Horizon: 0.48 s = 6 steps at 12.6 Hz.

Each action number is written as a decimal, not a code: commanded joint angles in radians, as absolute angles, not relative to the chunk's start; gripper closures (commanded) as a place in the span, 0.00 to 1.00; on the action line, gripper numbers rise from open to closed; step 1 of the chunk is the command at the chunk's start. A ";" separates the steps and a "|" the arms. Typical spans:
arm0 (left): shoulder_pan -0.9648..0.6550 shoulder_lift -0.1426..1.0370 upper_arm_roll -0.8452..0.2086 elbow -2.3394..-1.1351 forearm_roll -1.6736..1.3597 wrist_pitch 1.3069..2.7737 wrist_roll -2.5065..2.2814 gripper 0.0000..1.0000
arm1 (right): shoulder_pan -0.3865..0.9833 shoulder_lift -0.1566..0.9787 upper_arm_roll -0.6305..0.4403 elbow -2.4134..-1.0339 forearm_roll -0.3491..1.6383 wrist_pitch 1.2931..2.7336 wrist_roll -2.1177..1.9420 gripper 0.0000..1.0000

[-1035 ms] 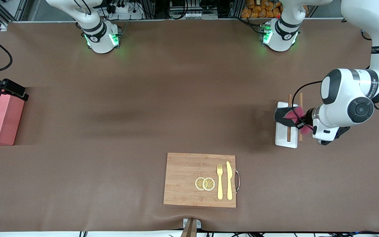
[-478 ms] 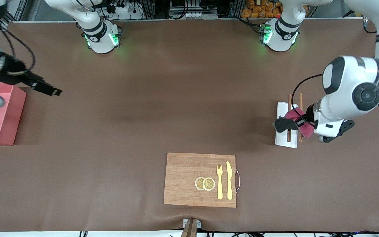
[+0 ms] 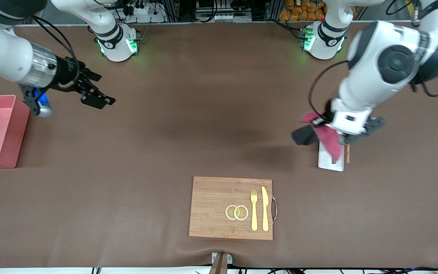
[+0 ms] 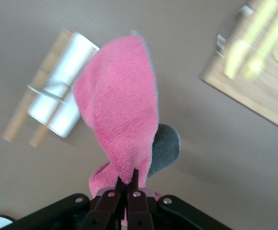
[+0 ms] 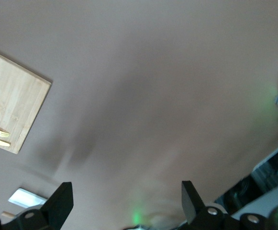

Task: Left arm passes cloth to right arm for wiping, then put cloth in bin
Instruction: 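Lift the cloth with the left gripper while the right gripper reaches toward it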

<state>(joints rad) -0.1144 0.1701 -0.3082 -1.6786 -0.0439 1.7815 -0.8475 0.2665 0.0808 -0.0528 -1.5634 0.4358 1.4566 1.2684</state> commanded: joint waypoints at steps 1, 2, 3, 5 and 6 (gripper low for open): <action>-0.123 0.225 -0.376 -1.596 -0.153 1.769 -0.859 1.00 | 0.328 0.150 -0.063 -1.545 0.540 1.477 1.435 0.00; -0.141 0.241 -0.382 -1.586 -0.205 1.775 -0.859 1.00 | 0.350 0.178 -0.063 -1.545 0.572 1.512 1.519 0.00; -0.171 0.256 -0.382 -1.580 -0.265 1.788 -0.858 1.00 | 0.382 0.208 -0.063 -1.545 0.601 1.547 1.602 0.00; -0.213 0.314 -0.382 -1.540 -0.374 1.845 -0.851 1.00 | 0.435 0.262 -0.063 -1.546 0.620 1.586 1.682 0.00; -0.241 0.339 -0.382 -1.511 -0.423 1.856 -0.856 1.00 | 0.448 0.281 -0.061 -1.546 0.649 1.623 1.737 0.00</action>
